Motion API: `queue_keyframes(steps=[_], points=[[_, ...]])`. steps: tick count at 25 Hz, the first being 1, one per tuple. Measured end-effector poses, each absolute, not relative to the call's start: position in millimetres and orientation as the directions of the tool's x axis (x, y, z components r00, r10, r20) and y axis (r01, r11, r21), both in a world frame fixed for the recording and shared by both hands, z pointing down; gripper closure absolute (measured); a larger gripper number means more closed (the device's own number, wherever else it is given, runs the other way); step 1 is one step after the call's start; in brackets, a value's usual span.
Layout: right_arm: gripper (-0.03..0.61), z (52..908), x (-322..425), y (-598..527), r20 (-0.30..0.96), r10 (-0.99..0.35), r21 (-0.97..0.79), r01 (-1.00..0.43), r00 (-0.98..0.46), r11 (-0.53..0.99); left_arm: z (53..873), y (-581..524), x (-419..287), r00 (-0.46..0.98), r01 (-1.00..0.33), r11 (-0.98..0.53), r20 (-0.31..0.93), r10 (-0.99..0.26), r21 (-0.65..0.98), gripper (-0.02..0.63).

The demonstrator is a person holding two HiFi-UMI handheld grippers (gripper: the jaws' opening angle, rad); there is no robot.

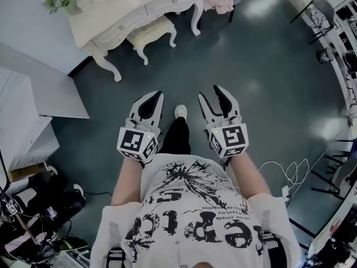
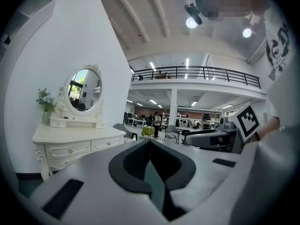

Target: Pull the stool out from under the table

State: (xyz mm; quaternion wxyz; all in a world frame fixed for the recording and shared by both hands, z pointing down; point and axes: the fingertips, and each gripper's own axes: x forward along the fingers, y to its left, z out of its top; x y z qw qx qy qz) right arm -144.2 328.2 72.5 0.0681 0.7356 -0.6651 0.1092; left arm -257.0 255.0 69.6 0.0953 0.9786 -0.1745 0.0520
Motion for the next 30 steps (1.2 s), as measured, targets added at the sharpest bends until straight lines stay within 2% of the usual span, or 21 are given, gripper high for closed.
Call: queue_keyframes(steps=[6,16,23,30], points=[[0.368,83,-76,227,0.262,-0.963,-0.032,-0.997,0.064,-0.074,81,158,-194,0.921,-0.378,-0.918,0.147,-0.360,0.121,0.598],[0.360,88,14,75,0.294,-0.956,-0.026,-1.000,-0.008,0.000,84,9,-118,0.887,-0.456,-0.879,0.151,-0.437,0.137,0.597],[0.353,118,51,-3,0.325,-0.938,-0.058,-0.992,-0.122,0.109,107,-41,-90,0.824,-0.563,-0.811,0.181,-0.537,0.156,0.597],[0.341,176,86,-74,0.398,-0.851,-0.104,-0.939,-0.342,0.328,152,-84,-69,0.662,-0.748,-0.641,0.243,-0.709,0.170,0.597]])
